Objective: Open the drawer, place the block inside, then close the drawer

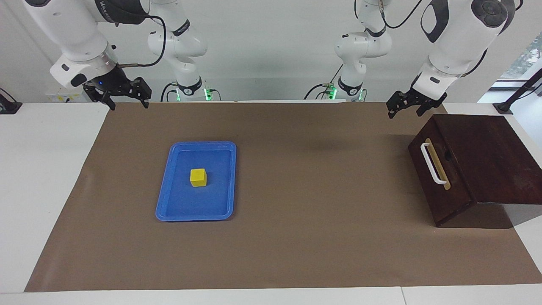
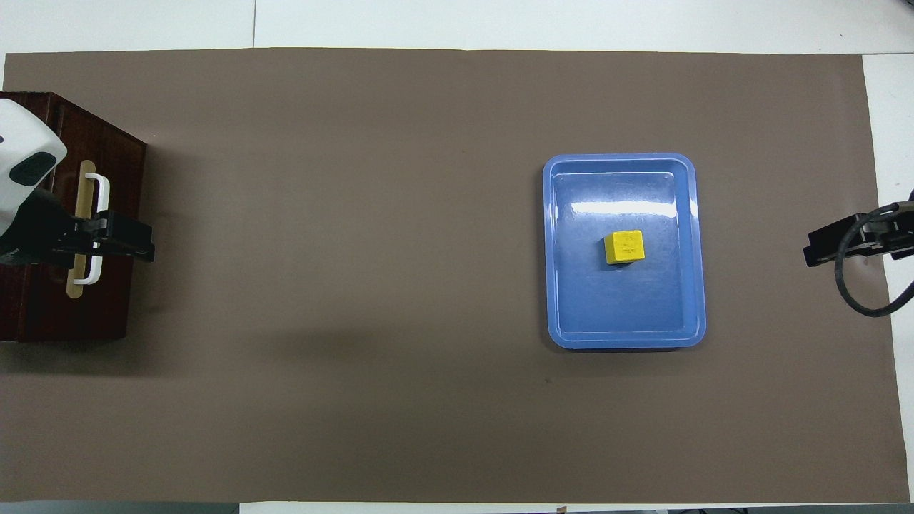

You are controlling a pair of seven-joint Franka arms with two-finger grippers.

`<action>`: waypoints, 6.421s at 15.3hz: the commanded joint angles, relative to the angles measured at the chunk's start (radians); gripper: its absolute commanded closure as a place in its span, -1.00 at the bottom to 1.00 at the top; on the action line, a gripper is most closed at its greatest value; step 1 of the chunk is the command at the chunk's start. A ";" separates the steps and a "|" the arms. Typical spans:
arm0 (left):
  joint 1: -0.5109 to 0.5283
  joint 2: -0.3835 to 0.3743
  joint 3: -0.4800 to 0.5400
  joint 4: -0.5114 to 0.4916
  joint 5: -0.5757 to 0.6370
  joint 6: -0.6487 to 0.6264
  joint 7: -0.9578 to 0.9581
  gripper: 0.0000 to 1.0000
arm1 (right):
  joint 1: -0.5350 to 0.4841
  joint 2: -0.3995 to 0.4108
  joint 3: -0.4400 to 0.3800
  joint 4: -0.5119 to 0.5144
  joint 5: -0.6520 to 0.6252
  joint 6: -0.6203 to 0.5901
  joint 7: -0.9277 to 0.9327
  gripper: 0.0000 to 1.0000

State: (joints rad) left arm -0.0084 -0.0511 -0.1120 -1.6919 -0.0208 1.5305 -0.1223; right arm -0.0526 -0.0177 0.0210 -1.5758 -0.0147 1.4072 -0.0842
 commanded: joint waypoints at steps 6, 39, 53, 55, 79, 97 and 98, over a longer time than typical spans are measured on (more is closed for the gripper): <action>-0.012 -0.001 0.011 0.018 0.009 -0.024 0.006 -1.00 | -0.016 -0.007 0.016 0.002 -0.005 0.015 0.018 -1.00; 0.058 0.169 0.012 -0.334 0.472 0.629 0.107 -1.00 | -0.136 0.364 -0.001 -0.357 0.749 0.432 0.986 -1.00; -0.090 0.158 0.005 -0.341 0.455 0.554 0.076 -1.00 | -0.078 0.417 0.000 -0.331 0.817 0.532 0.969 -1.00; -0.125 0.158 0.005 -0.331 0.426 0.518 0.076 -1.00 | -0.075 0.415 0.000 -0.348 0.817 0.553 0.953 -1.00; -0.196 0.169 0.005 -0.191 0.355 0.347 0.016 -1.00 | -0.058 0.413 0.000 -0.314 0.818 0.558 1.035 1.00; -0.295 0.188 0.003 0.149 0.050 0.117 -1.245 -1.00 | 0.380 0.340 0.013 0.074 0.826 0.613 1.765 1.00; -0.312 0.198 0.005 0.170 0.048 0.108 -1.336 -1.00 | 0.410 0.341 0.013 0.071 0.825 0.645 1.785 1.00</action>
State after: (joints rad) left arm -0.2917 0.1123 -0.1220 -1.5818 0.0455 1.6553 -1.2944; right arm 0.3079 0.3047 0.0362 -1.5164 0.7827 1.9944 1.6602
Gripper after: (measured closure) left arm 0.000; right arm 0.449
